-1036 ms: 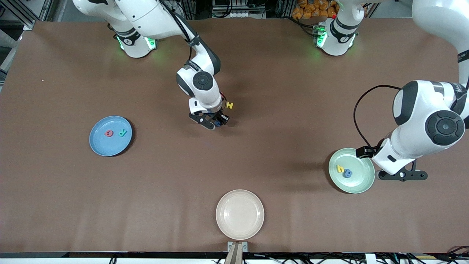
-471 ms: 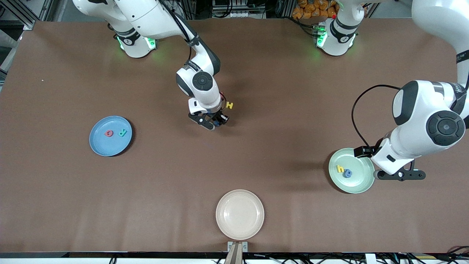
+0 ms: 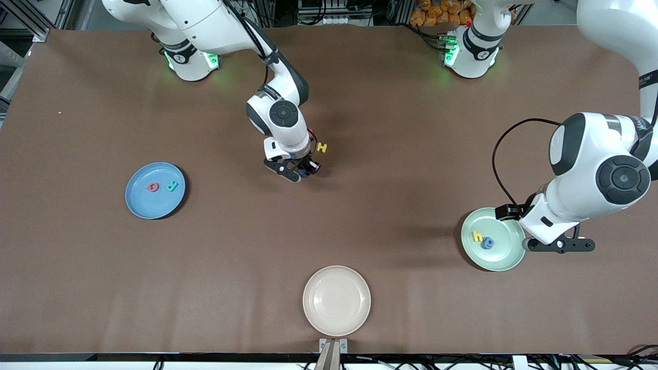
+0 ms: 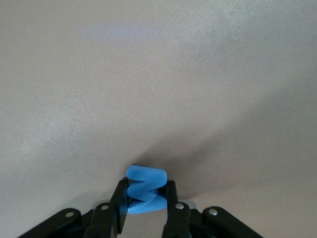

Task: Sort uppercase to blue plate, lowercase to green plate
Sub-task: 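Lift the blue M with the right gripper, then carry the blue M to the blue plate while the left gripper reaches the pink m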

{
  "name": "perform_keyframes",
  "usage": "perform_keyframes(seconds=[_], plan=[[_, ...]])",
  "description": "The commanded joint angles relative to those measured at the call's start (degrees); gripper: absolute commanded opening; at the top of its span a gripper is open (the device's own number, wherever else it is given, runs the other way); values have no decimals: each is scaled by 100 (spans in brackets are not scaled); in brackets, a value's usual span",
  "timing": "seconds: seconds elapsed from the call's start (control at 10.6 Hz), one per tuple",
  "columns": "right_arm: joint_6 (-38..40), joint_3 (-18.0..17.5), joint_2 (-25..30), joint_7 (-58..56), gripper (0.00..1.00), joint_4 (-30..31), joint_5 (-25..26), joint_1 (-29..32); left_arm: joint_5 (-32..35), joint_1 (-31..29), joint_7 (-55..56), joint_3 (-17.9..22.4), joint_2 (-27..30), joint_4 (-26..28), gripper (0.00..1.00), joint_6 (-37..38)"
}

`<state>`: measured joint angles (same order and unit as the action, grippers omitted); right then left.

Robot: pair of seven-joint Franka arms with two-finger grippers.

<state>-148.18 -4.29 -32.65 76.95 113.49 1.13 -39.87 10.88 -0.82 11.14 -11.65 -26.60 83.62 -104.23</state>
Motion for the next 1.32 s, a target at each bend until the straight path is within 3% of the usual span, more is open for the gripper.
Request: perform_keyframes(seconds=[0.0,0.28,0.56,0.85,1.22], plan=[[-9,-11,-31,-240,23,-2,10,58,-217,117,-77,-73,216,93,100,314],[341,-11,135,-1117,22,-20,10,461,-533,117,193,-530,295,242,100,596],[877,-2,372,-2320,22,-11,10,1066,-886,379,1210,-951,366,444,100,571],[1625,200,794,-4068,22,-2,10,1796,-1008,1177,2784,-1146,165,453,100,97],[2108,805,1111,-6362,22,199,10,2448,-1053,2320,4524,-1146,-458,436,100,-1052]])
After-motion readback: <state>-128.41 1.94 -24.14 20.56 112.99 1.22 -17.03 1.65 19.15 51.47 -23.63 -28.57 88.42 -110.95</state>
